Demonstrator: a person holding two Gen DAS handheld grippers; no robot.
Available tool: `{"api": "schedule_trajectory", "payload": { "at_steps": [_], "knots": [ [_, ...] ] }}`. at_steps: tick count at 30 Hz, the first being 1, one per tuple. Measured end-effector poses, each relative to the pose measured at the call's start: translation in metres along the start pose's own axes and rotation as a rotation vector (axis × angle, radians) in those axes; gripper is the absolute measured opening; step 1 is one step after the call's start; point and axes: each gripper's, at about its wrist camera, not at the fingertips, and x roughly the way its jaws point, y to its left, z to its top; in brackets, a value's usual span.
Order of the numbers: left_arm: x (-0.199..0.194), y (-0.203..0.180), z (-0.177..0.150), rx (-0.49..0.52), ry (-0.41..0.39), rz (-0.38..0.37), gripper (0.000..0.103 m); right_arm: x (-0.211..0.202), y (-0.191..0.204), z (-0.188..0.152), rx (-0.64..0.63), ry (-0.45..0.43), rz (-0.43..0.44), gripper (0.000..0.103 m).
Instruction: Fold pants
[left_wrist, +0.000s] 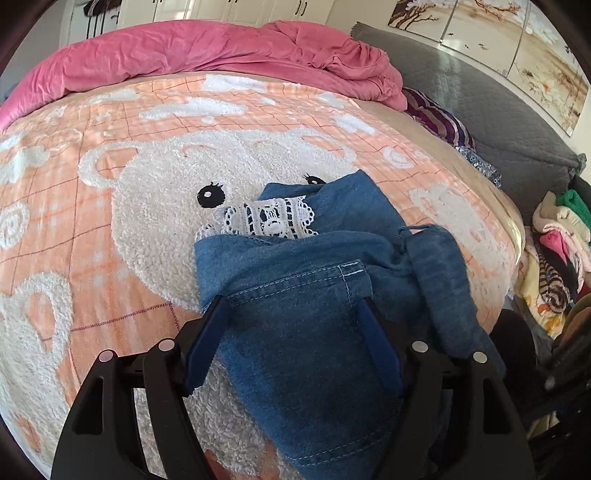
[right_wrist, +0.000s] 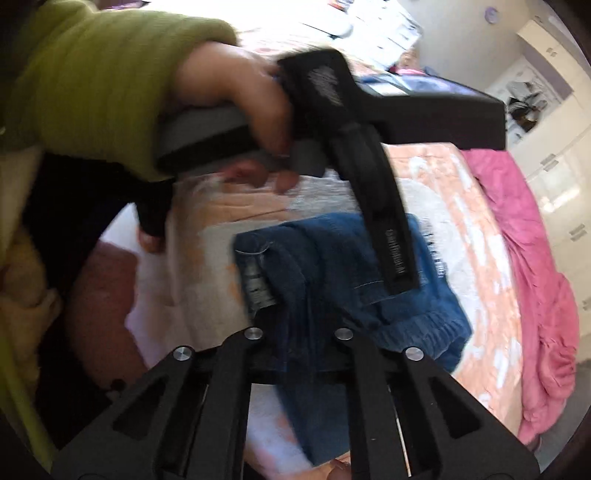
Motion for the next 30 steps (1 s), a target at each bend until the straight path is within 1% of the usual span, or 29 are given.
{"api": "schedule_trajectory", "payload": {
  "at_steps": [1, 2, 4, 6, 7, 9, 10, 11, 13, 14, 17, 18, 20, 22, 23, 25, 26, 28, 30],
  "knots": [
    [0.000, 0.000, 0.001, 0.001, 0.001, -0.003, 0.072, -0.004, 0.001, -0.005, 0.015, -0.006, 0.023, 0.001],
    [0.001, 0.001, 0.001, 0.001, 0.004, -0.005, 0.072, -0.006, 0.002, -0.008, 0.029, -0.006, 0.028, 0.001],
    [0.002, 0.001, 0.003, 0.003, 0.005, -0.006, 0.073, -0.005, 0.001, -0.019, 0.063, 0.008, 0.019, 0.001],
    [0.003, 0.000, 0.003, 0.007, 0.004, -0.003, 0.073, -0.002, 0.002, -0.025, 0.108, 0.004, 0.019, 0.002],
    [0.003, 0.000, 0.002, 0.007, 0.004, -0.002, 0.073, 0.000, 0.003, -0.027, 0.136, -0.004, 0.024, 0.002],
    [0.003, 0.000, 0.003, 0.004, 0.003, -0.005, 0.073, 0.005, 0.008, -0.029, 0.173, -0.004, 0.018, 0.007],
    [0.003, 0.000, 0.003, 0.002, 0.003, -0.007, 0.074, 0.007, 0.013, -0.030, 0.182, -0.006, 0.017, 0.014],
    [0.003, 0.000, 0.003, 0.000, 0.002, -0.009, 0.074, 0.008, 0.014, -0.030, 0.193, -0.009, 0.024, 0.023],
    [0.003, 0.000, 0.003, -0.004, 0.001, -0.011, 0.074, 0.001, 0.014, -0.028, 0.237, -0.027, 0.043, 0.032],
    [0.002, 0.000, 0.003, -0.004, 0.000, -0.012, 0.074, -0.002, 0.013, -0.029, 0.255, -0.039, 0.047, 0.035],
    [0.003, 0.000, 0.003, -0.006, 0.001, -0.012, 0.074, -0.028, -0.001, -0.029, 0.379, -0.137, 0.068, 0.035],
    [0.003, 0.000, 0.003, -0.008, 0.001, -0.013, 0.074, -0.040, -0.009, -0.030, 0.435, -0.200, 0.079, 0.035],
    [0.002, 0.000, 0.003, -0.008, 0.000, -0.013, 0.074, -0.057, -0.024, -0.033, 0.540, -0.300, 0.094, 0.035],
    [0.001, -0.001, 0.003, -0.007, -0.002, -0.010, 0.074, -0.061, -0.037, -0.032, 0.616, -0.342, 0.093, 0.035],
    [0.001, -0.001, 0.003, -0.008, -0.002, -0.010, 0.074, -0.058, -0.043, -0.031, 0.656, -0.334, 0.084, 0.035],
    [0.001, -0.001, 0.003, -0.008, -0.002, -0.011, 0.075, -0.048, -0.050, -0.028, 0.697, -0.282, 0.049, 0.035],
    [0.000, -0.001, 0.003, -0.009, -0.002, -0.013, 0.075, -0.040, -0.054, -0.029, 0.734, -0.237, 0.029, 0.035],
    [0.001, -0.001, 0.003, -0.010, -0.003, -0.015, 0.076, -0.026, -0.057, -0.033, 0.782, -0.176, 0.029, 0.031],
    [0.001, -0.001, 0.002, -0.010, -0.003, -0.017, 0.076, -0.006, -0.053, -0.039, 0.806, -0.089, 0.029, 0.028]
  ]
}}
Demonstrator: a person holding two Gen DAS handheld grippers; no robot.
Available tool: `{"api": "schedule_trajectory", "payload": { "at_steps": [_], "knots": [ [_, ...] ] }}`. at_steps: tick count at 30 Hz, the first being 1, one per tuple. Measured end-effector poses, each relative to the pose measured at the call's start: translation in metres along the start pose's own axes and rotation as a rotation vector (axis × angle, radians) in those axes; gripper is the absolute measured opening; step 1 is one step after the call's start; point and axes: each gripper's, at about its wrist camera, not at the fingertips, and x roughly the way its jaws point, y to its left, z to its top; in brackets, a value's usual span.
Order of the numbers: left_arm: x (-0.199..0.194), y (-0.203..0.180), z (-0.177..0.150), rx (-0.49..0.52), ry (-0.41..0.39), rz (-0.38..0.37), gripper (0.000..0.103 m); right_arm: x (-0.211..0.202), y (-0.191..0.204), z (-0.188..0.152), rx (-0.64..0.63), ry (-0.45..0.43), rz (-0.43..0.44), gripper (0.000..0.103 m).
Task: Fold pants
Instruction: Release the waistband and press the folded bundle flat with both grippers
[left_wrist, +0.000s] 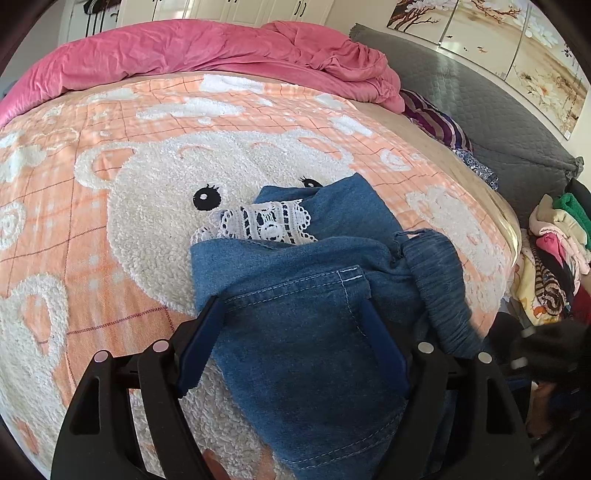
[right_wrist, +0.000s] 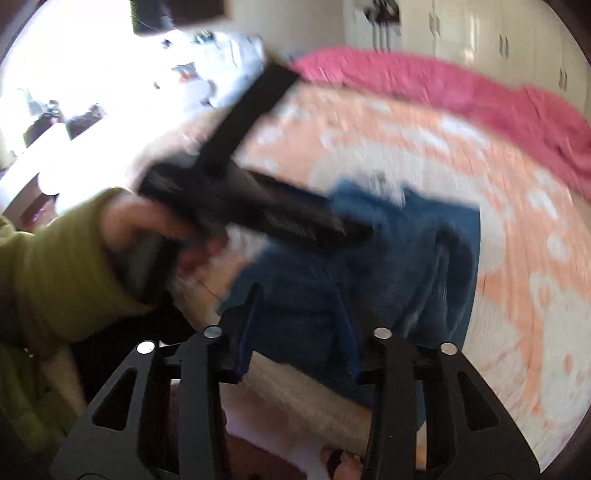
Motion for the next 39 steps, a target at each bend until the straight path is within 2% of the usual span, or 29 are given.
{"api": "schedule_trajectory", "payload": {
  "at_steps": [2, 8, 13, 18, 23, 30, 39],
  "knots": [
    [0.000, -0.001, 0.000, 0.003, 0.000, -0.003, 0.077, 0.011, -0.003, -0.008, 0.039, 0.029, -0.001, 0.027],
    [-0.001, -0.001, 0.000, -0.003, -0.004, 0.000, 0.077, 0.017, -0.001, -0.015, 0.057, 0.013, 0.000, 0.027],
    [-0.009, 0.001, 0.002, -0.037, -0.014, -0.017, 0.079, -0.001, -0.005, -0.012, 0.089, -0.050, 0.013, 0.027],
    [-0.029, -0.008, 0.005, -0.034, -0.062, -0.018, 0.081, -0.023, -0.005, -0.013, 0.105, -0.100, 0.005, 0.029],
    [-0.046, -0.021, 0.003, -0.006, -0.094, -0.026, 0.082, -0.038, -0.011, -0.010, 0.127, -0.138, -0.006, 0.039],
    [-0.074, -0.039, -0.002, 0.039, -0.157, 0.022, 0.086, -0.057, -0.014, -0.011, 0.137, -0.182, -0.025, 0.046],
    [-0.096, -0.046, -0.013, 0.040, -0.189, 0.083, 0.093, -0.075, -0.032, -0.011, 0.175, -0.238, -0.083, 0.057]
  ]
}}
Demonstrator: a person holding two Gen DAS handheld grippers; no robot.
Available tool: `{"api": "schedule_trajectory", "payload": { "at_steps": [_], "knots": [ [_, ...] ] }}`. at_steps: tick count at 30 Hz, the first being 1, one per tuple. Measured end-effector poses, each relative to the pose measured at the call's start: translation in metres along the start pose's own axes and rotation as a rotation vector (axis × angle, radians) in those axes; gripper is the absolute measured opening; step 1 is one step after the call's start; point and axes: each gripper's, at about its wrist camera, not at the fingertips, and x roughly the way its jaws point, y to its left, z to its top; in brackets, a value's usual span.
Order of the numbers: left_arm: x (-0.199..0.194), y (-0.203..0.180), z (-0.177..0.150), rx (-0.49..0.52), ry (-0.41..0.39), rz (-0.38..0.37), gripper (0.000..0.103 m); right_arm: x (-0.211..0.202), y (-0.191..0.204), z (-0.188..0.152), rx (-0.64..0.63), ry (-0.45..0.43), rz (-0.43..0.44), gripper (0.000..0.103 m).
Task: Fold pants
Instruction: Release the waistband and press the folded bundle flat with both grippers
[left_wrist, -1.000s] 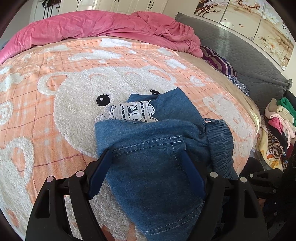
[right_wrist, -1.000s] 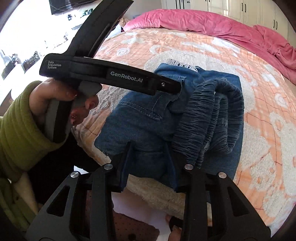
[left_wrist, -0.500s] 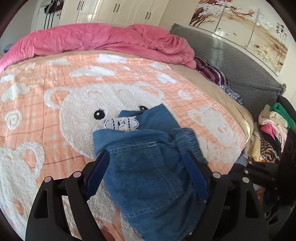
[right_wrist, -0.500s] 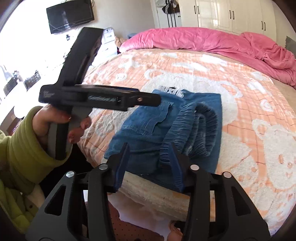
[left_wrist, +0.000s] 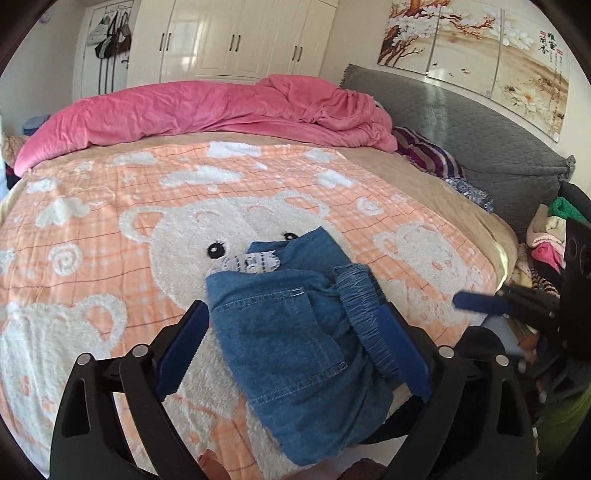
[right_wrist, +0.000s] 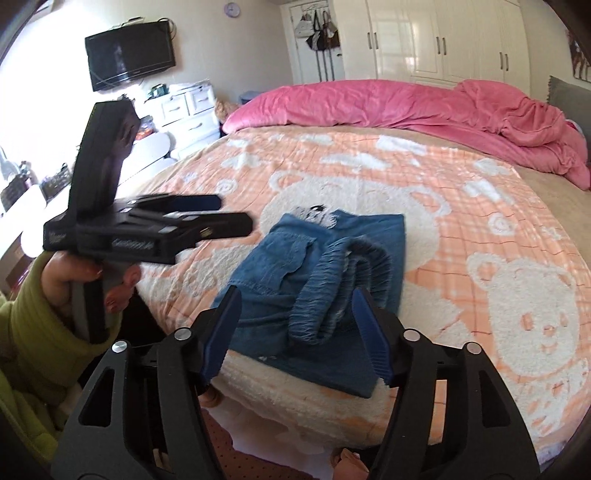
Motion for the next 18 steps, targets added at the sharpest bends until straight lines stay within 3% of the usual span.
{"api": "schedule_trajectory", "payload": {
  "at_steps": [2, 11, 18],
  "knots": [
    [-0.001, 0.003, -0.003, -0.009, 0.006, 0.020, 0.095, 0.000, -0.007, 0.003, 0.021, -0.007, -0.023, 0.064],
    [0.010, 0.021, -0.016, -0.070, 0.052, 0.091, 0.095, 0.018, -0.048, 0.006, 0.116, 0.031, -0.145, 0.073],
    [0.031, 0.039, -0.026, -0.153, 0.097, 0.104, 0.096, 0.047, -0.073, 0.003, 0.166, 0.093, -0.138, 0.073]
  ]
}}
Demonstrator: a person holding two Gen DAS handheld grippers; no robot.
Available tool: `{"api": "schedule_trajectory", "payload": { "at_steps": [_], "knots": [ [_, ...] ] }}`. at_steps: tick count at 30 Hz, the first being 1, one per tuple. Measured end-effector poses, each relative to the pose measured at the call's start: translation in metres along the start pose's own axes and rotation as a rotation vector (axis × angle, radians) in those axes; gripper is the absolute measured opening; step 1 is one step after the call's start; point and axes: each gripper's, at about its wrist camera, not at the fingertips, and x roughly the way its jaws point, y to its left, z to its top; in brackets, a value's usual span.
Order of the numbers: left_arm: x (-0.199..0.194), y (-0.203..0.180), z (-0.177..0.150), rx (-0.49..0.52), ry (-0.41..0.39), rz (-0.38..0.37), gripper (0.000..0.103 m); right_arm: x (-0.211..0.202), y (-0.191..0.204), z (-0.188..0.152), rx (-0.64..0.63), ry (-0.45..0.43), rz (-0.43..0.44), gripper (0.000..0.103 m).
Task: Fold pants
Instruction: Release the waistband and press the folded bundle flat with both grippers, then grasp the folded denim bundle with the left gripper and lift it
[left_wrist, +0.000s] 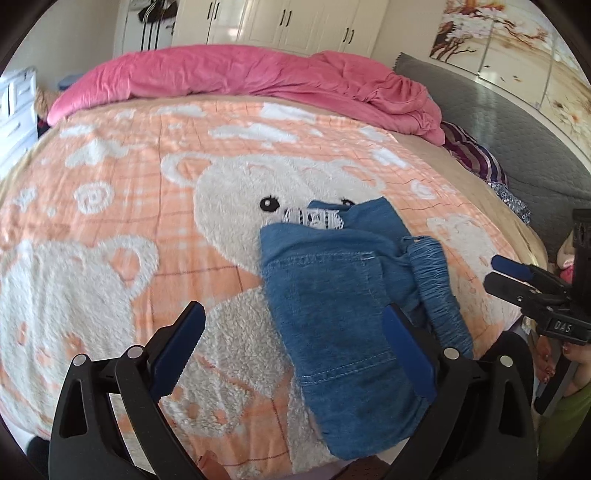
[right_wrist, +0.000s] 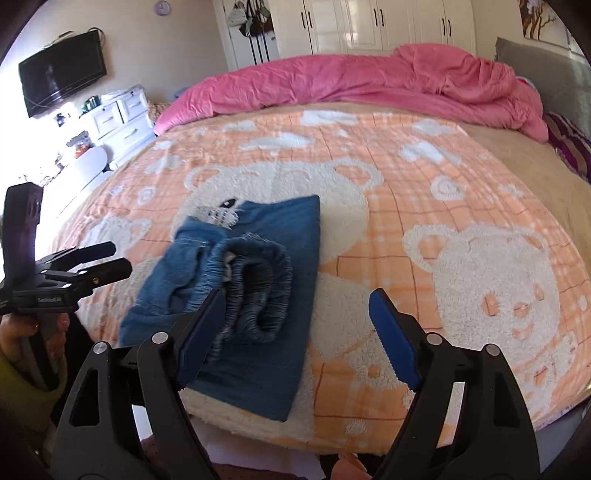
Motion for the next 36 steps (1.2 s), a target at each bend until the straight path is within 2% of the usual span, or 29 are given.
{"api": "schedule_trajectory", "payload": {
  "at_steps": [7, 12, 15, 22, 25, 28, 29, 30, 31, 32, 33, 36],
  "knots": [
    [0.025, 0.001, -0.007, -0.049, 0.057, -0.030, 0.096, 0.036, -0.019, 0.007, 0.104, 0.079, 0.069, 0.073],
    [0.038, -0.003, -0.012, -0.054, 0.081, -0.036, 0.096, 0.062, -0.019, 0.008, 0.120, 0.138, 0.132, 0.070],
    [0.044, -0.001, -0.011, -0.066, 0.082, -0.039, 0.096, 0.076, -0.017, 0.006, 0.125, 0.168, 0.172, 0.060],
    [0.051, -0.002, -0.009, -0.089, 0.076, -0.045, 0.096, 0.089, -0.020, -0.002, 0.168, 0.136, 0.225, 0.053],
    [0.054, -0.003, -0.006, -0.098, 0.074, -0.051, 0.096, 0.089, -0.017, -0.003, 0.157, 0.128, 0.254, 0.036],
    [0.057, -0.007, -0.005, -0.100, 0.072, -0.056, 0.095, 0.086, -0.012, -0.003, 0.150, 0.114, 0.259, 0.028],
    [0.057, -0.008, -0.005, -0.099, 0.071, -0.062, 0.092, 0.086, -0.012, -0.003, 0.152, 0.110, 0.264, 0.024],
    [0.058, -0.011, -0.005, -0.098, 0.074, -0.083, 0.072, 0.084, -0.010, -0.004, 0.150, 0.099, 0.258, 0.023],
    [0.059, -0.014, -0.005, -0.097, 0.085, -0.103, 0.065, 0.083, -0.009, -0.003, 0.143, 0.093, 0.256, 0.021],
    [0.059, -0.017, -0.004, -0.095, 0.086, -0.096, 0.062, 0.082, -0.006, -0.003, 0.122, 0.084, 0.250, 0.020],
    [0.058, -0.021, -0.003, -0.080, 0.085, -0.092, 0.055, 0.079, -0.001, -0.003, 0.090, 0.072, 0.234, 0.020],
    [0.054, -0.024, -0.002, -0.078, 0.074, -0.099, 0.045, 0.075, 0.003, -0.002, 0.076, 0.054, 0.228, 0.019]
  ]
}}
